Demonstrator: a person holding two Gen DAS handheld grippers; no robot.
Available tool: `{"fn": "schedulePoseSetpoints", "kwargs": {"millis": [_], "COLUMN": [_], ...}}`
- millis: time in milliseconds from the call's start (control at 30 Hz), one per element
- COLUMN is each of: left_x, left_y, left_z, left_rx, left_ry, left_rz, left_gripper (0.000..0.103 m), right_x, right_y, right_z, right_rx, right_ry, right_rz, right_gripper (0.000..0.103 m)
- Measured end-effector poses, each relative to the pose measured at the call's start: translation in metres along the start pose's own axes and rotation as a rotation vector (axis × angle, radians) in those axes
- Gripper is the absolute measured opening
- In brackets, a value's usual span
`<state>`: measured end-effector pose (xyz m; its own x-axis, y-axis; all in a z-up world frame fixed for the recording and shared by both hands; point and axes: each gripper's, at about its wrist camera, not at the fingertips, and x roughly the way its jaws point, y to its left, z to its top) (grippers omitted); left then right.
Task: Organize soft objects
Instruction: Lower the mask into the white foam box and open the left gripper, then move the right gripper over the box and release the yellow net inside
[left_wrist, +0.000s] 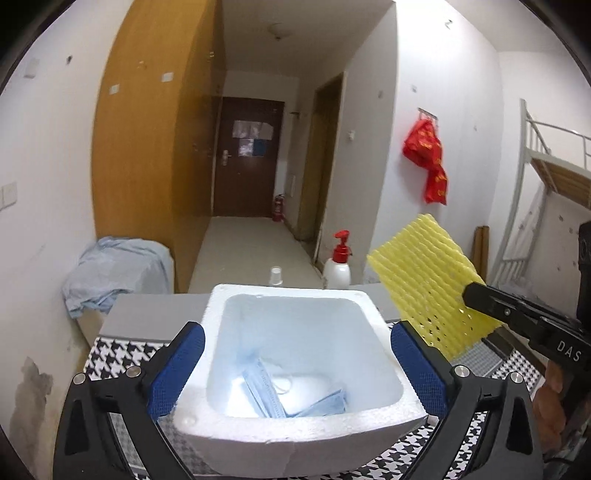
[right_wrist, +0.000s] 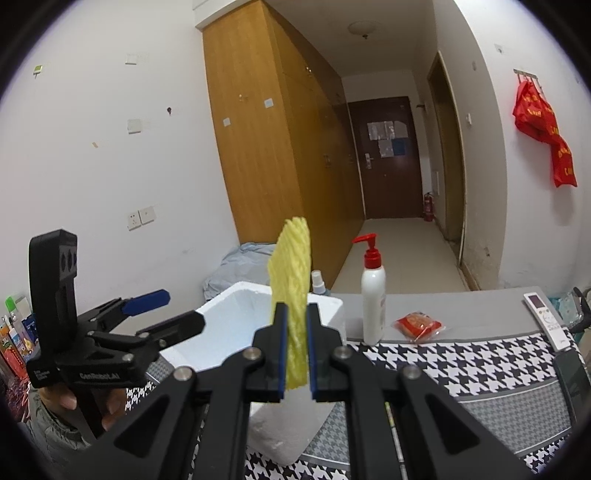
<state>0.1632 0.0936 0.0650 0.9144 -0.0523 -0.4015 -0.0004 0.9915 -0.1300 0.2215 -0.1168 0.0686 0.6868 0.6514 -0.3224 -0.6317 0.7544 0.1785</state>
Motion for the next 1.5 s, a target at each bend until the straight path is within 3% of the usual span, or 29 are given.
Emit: {"fn": "schedulePoseSetpoints", "kwargs": {"millis": [133, 867, 1500], "left_x": [-0.007, -0.046, -0.052], "left_y": [0.001, 0.034, 0.053], "left_z": [0.001, -0.001, -0.009], "left_rx": [-0.007, -0.035, -0.069], "left_ry": [-0.017, -0.099, -0.097], "left_rz": [0.070, 0.183, 0.197], "left_gripper": [0.101, 0.102, 0.102], "right_x": [0.004, 0.024, 0.053], "right_y": [0.002, 0.031, 0.052], "right_z": [0.001, 0.007, 0.007], "right_rx": [-0.005, -0.050, -0.074], "right_ry": [0.007, 0.011, 0.053], "right_rz": [0.002, 0.027, 0.059], "right_gripper": [0.012, 0.012, 0.012]}}
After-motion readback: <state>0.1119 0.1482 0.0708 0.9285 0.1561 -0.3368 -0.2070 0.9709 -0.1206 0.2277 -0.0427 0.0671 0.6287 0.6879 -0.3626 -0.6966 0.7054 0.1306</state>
